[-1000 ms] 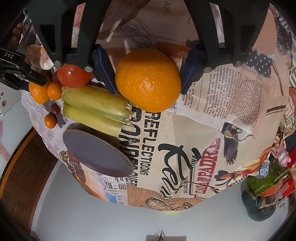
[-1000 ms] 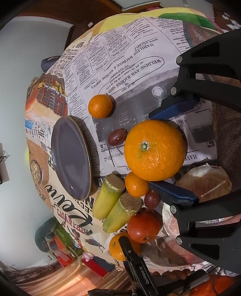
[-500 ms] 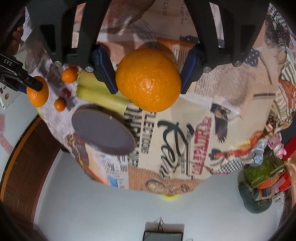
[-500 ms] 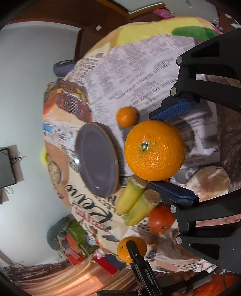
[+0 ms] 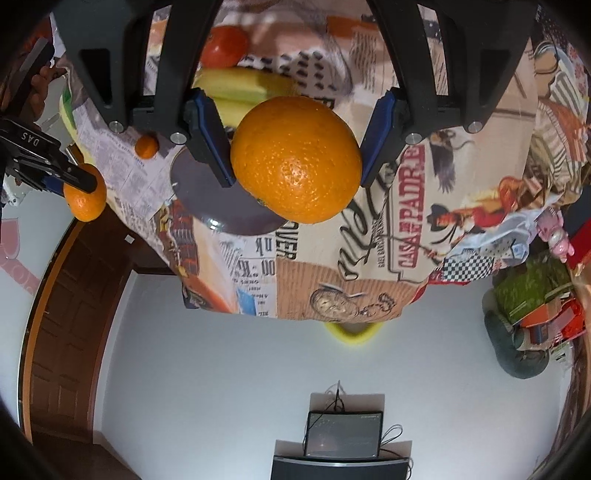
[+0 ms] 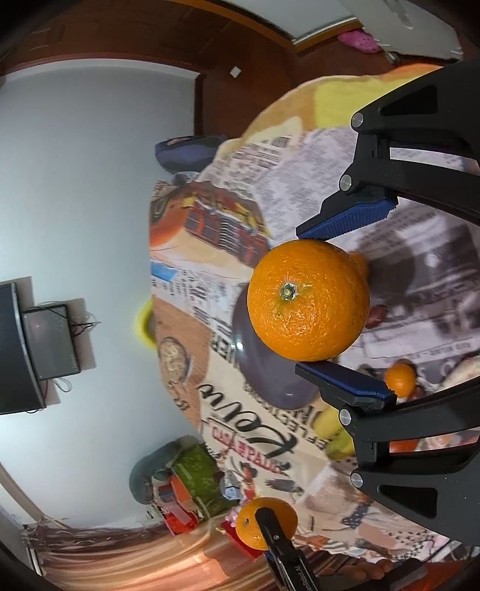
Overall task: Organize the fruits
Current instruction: 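Lift both oranges and carry them over the purple plate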
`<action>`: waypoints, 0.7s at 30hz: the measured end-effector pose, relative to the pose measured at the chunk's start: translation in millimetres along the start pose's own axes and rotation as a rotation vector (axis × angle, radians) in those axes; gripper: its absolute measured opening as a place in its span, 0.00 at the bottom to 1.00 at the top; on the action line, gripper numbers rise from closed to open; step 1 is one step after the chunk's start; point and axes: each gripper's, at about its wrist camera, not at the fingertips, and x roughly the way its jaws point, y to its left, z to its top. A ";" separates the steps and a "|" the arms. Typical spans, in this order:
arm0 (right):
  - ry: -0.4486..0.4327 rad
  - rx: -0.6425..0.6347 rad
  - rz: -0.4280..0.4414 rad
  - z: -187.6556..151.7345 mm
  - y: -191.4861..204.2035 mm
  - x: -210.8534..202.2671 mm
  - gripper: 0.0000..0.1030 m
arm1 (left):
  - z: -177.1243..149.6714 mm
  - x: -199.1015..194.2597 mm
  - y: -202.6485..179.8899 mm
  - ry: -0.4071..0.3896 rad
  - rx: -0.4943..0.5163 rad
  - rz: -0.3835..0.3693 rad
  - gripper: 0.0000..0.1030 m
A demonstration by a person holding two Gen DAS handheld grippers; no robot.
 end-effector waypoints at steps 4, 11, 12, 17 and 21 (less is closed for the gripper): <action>-0.030 -0.016 -0.002 13.6 -0.2 3.4 0.60 | 10.1 8.7 -9.5 -0.006 0.014 -0.021 0.64; -0.059 -0.031 -0.003 28.9 0.8 17.9 0.60 | 22.7 30.0 -23.5 -0.008 0.025 -0.051 0.64; -0.059 -0.032 -0.002 30.7 0.4 21.8 0.60 | 24.8 34.6 -24.6 -0.005 0.023 -0.057 0.64; -0.055 -0.045 -0.002 41.0 0.0 42.2 0.60 | 32.3 56.7 -30.3 0.011 0.032 -0.066 0.64; -0.049 -0.062 0.001 48.6 -0.1 57.1 0.60 | 37.0 78.8 -30.0 0.038 0.027 -0.081 0.64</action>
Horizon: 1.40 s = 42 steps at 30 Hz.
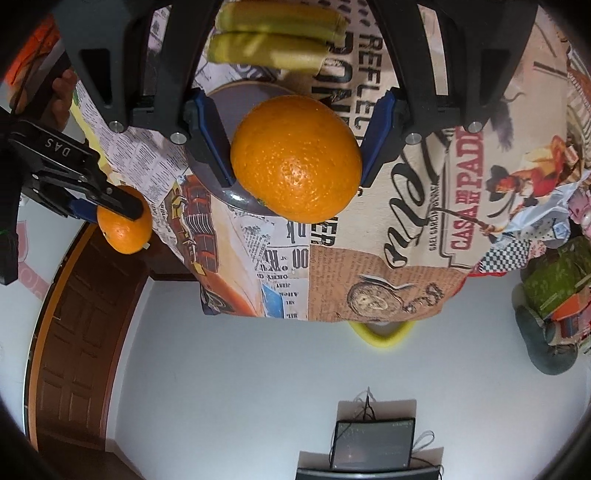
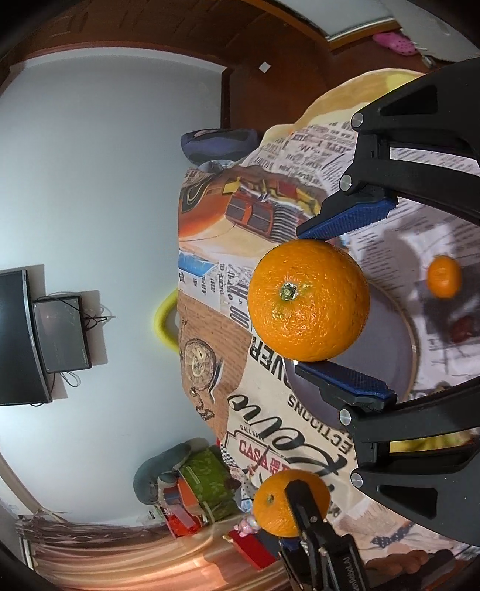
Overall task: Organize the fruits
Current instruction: 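Lift both oranges and carry them over the purple plate, then lower both oranges onto the purple plate and open both tools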
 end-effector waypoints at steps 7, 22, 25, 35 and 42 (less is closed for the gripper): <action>0.040 -0.041 0.001 8.5 1.0 36.0 0.60 | 4.3 41.8 2.8 0.058 0.020 0.003 0.64; 0.212 -0.051 0.035 2.3 -5.8 107.4 0.60 | 1.4 110.6 11.7 0.176 0.040 0.018 0.64; 0.248 -0.042 0.054 1.0 -6.9 115.7 0.60 | -0.3 119.1 13.1 0.197 0.036 0.016 0.64; 0.317 -0.056 0.079 -6.2 -0.9 132.9 0.61 | -4.2 140.8 17.1 0.273 -0.007 -0.005 0.64; 0.341 -0.058 0.075 -11.3 -3.6 136.5 0.61 | -3.6 140.3 16.7 0.287 0.006 -0.005 0.65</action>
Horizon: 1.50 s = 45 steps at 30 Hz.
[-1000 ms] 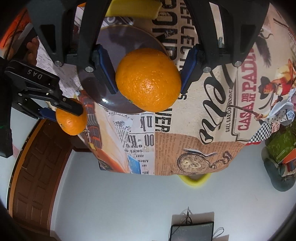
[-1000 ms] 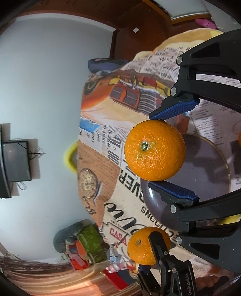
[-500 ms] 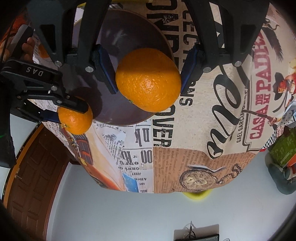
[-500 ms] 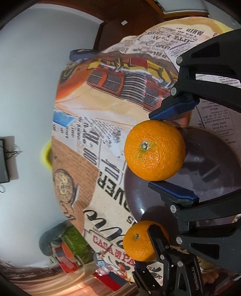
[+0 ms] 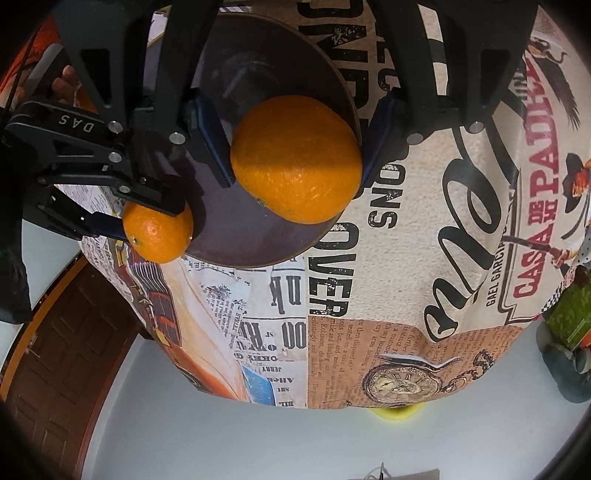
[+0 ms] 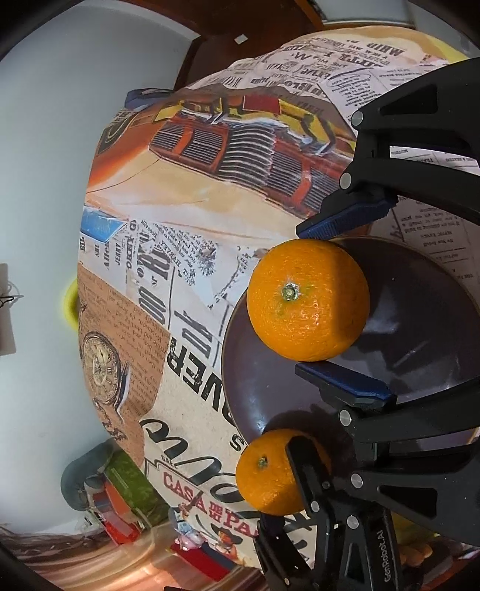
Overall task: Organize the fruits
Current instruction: 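Lower both oranges onto the purple plate and open both tools, then withdraw both tools from the plate toward the remaining fruit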
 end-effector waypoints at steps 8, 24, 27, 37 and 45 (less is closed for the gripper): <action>-0.093 -0.005 -0.012 1.3 2.0 -30.5 0.75 | 2.1 -22.5 0.4 -0.036 0.011 0.032 0.76; -0.204 -0.063 -0.065 -36.0 29.5 -117.3 0.76 | -44.9 -125.5 -16.7 -0.158 0.049 0.070 0.78; -0.205 -0.067 -0.066 -47.0 35.2 -127.5 0.77 | -61.3 -140.4 -18.8 -0.165 0.041 0.072 0.79; -0.200 -0.083 -0.074 -85.8 55.0 -158.5 0.77 | -120.9 -161.5 -23.5 -0.118 -0.006 0.042 0.79; -0.177 -0.091 -0.081 -111.0 64.6 -163.6 0.77 | -154.4 -159.6 -32.7 -0.077 -0.011 0.023 0.79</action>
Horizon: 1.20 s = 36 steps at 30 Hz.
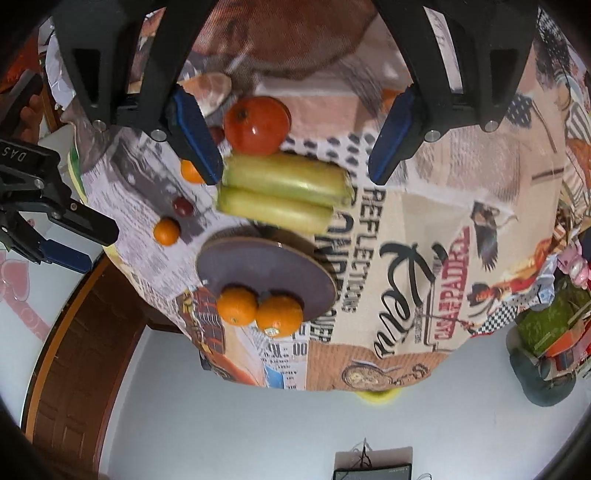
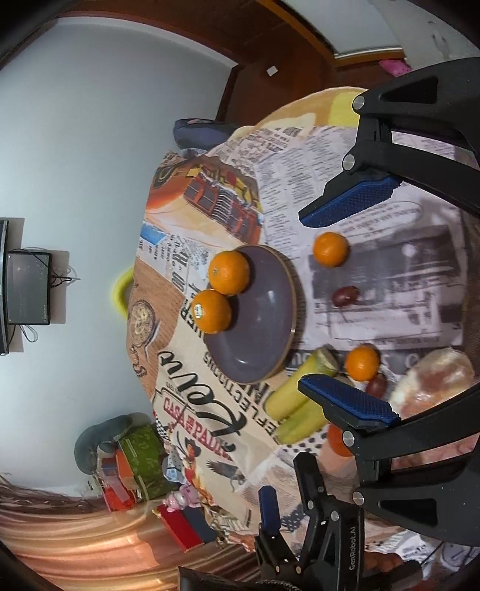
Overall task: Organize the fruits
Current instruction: 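Withdraw both tools from the plate toward the remaining fruit, then grasp the red tomato with the left tool while the right tool grasps a corn cob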
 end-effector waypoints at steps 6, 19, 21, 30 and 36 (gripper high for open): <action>0.026 0.013 0.001 -16.6 2.0 -2.4 0.77 | -18.7 10.2 -12.4 0.038 0.003 -0.030 0.77; 0.040 0.012 0.026 -28.3 5.5 0.0 0.77 | -35.5 39.3 -24.4 0.112 0.014 -0.059 0.60; 0.043 0.011 0.041 -28.7 8.4 2.2 0.74 | -35.9 43.2 -23.0 0.123 0.011 -0.060 0.53; 0.097 -0.009 0.130 -28.1 23.7 21.4 0.55 | -36.8 42.7 -13.8 0.119 -0.017 -0.106 0.47; 0.136 -0.025 0.170 -27.1 37.3 38.6 0.54 | -34.6 23.4 8.7 0.059 -0.042 -0.069 0.47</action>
